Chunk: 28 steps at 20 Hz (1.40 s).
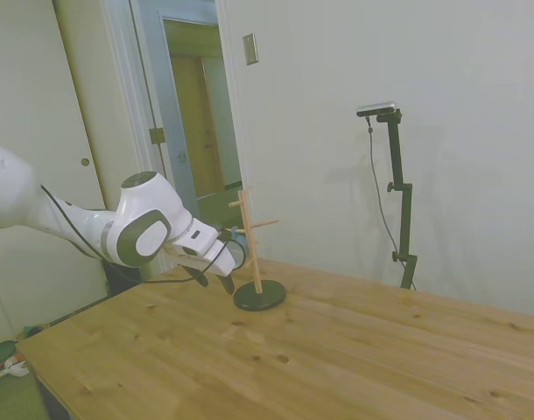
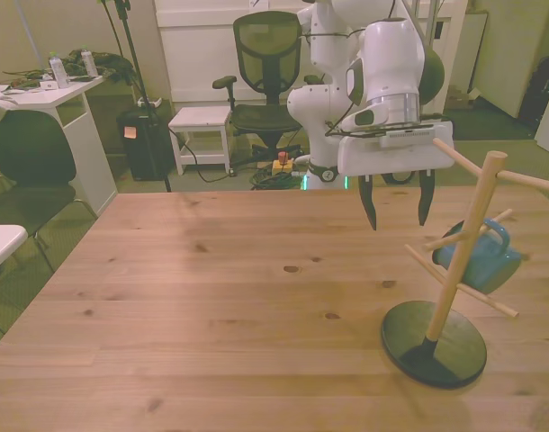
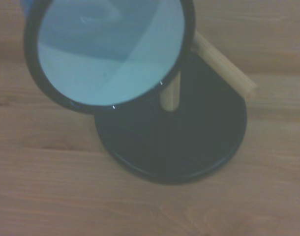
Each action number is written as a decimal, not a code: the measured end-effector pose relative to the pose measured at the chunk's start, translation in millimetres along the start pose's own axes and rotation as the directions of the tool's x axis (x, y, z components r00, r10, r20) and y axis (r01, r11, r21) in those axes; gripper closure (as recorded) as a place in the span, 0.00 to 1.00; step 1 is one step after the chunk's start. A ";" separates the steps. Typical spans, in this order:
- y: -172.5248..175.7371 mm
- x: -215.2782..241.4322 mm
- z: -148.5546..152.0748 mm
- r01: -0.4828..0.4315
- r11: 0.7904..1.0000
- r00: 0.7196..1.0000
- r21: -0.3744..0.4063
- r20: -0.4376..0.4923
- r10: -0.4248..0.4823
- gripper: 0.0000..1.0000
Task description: Unload the mug
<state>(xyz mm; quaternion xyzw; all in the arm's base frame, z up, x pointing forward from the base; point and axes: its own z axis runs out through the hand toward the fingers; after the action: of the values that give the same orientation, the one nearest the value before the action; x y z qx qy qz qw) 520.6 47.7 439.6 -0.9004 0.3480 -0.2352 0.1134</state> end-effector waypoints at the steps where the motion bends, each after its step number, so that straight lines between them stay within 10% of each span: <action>1: -4.4 -1.1 0.4 0.018 1.000 1.000 0.016 -0.017 -0.018 0.00; 14: -53.0 -2.0 -2.2 0.212 0.974 0.960 0.078 -0.203 -0.193 0.00; 28: -73.5 -14.2 7.9 0.234 0.972 0.962 0.038 -0.155 -0.225 0.00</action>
<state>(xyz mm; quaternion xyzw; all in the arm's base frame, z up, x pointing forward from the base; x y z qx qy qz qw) 557.5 111.5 454.9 -0.9109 0.2422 -0.3234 0.0839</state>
